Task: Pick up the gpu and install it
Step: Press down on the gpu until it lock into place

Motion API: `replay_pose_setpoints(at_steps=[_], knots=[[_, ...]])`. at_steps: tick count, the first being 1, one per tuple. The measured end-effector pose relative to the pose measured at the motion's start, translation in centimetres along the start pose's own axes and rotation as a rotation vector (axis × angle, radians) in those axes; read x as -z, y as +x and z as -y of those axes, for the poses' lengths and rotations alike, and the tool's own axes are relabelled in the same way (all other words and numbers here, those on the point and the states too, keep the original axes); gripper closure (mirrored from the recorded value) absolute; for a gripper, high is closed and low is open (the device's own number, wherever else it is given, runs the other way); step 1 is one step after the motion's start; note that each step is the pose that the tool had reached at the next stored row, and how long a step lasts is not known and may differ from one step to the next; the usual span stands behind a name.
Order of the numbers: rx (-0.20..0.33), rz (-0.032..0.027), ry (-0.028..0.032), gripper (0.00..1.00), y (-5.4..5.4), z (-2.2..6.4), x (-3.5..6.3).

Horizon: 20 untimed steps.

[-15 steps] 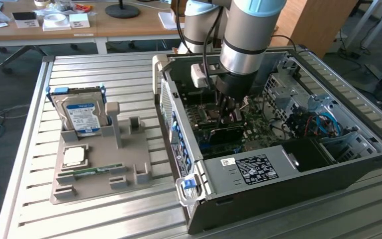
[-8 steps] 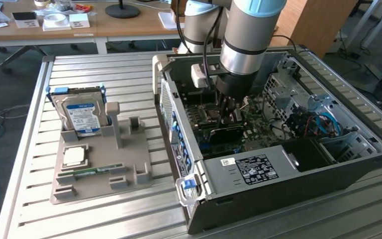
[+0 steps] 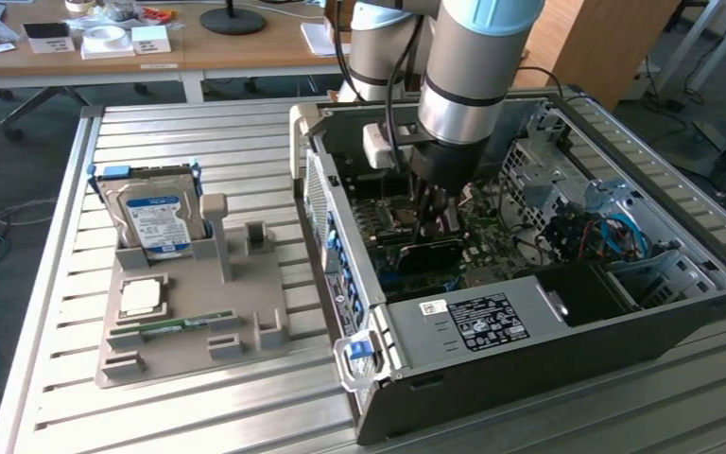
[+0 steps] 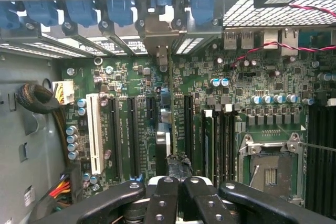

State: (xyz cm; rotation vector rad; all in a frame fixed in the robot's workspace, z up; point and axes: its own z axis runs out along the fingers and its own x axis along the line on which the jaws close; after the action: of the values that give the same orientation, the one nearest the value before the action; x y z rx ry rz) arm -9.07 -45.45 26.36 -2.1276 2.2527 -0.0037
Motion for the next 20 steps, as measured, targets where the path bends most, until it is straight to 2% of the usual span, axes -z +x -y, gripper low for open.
replay_pose_setpoints(at_steps=[20], knots=[[0.0, -0.0003, -0.0001, 0.89, 0.01, -0.01, -0.14]])
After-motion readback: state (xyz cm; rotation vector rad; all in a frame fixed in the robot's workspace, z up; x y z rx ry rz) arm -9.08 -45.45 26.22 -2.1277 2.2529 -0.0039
